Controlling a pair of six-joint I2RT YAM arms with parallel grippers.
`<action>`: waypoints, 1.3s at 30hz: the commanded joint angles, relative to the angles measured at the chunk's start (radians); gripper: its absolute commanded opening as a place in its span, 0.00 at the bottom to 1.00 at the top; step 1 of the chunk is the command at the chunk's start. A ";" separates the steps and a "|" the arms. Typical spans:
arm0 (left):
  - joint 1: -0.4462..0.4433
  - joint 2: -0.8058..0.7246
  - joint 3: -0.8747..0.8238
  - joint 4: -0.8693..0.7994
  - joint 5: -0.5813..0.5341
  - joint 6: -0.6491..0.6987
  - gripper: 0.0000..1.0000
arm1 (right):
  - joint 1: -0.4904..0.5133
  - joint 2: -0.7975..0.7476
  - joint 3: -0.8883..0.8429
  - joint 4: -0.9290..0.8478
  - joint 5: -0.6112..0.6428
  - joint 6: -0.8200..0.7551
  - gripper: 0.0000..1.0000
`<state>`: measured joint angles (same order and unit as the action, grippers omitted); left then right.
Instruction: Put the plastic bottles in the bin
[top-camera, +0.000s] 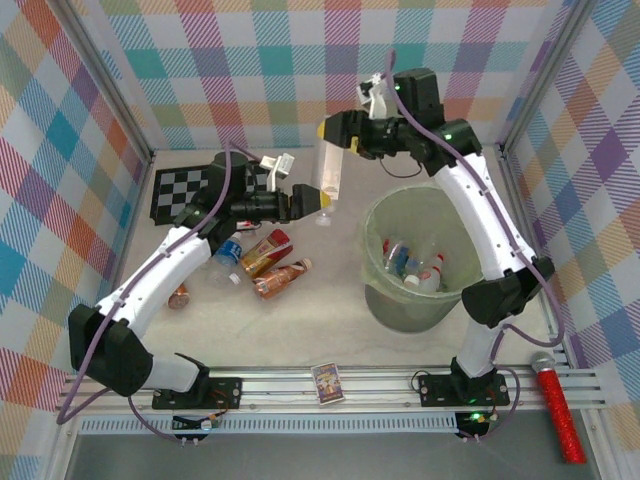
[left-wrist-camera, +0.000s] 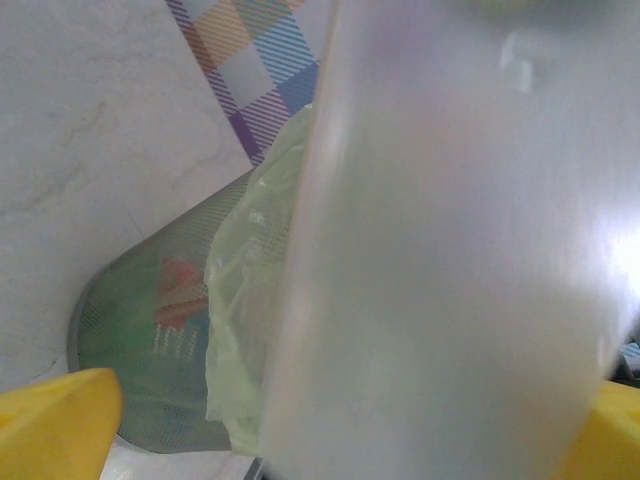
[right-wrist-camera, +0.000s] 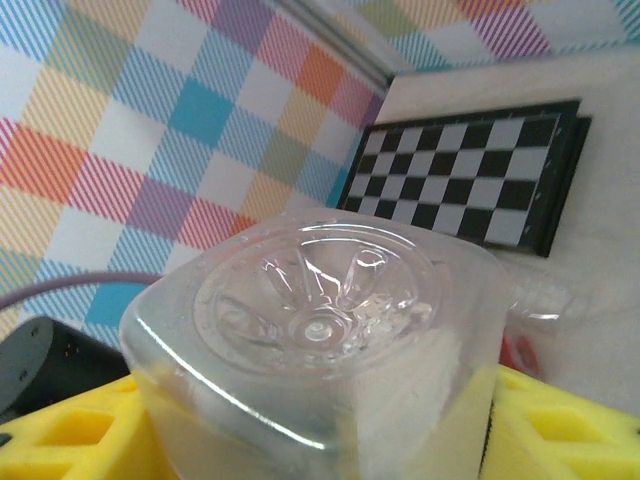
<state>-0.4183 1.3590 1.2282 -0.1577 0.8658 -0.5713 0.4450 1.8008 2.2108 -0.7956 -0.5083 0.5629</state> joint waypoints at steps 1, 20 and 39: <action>0.041 -0.065 -0.042 -0.031 -0.024 0.038 1.00 | -0.060 -0.105 0.044 -0.048 0.041 -0.018 0.47; 0.091 0.013 -0.016 -0.396 -0.515 0.162 0.97 | -0.293 -0.514 -0.244 -0.519 0.415 -0.183 0.39; 0.091 0.023 -0.035 -0.404 -0.541 0.172 0.96 | -0.174 -0.491 -0.627 -0.501 0.653 -0.121 0.40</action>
<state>-0.3367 1.3792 1.1938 -0.5339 0.3374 -0.4236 0.2634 1.3212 1.6226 -1.3098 0.1169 0.4141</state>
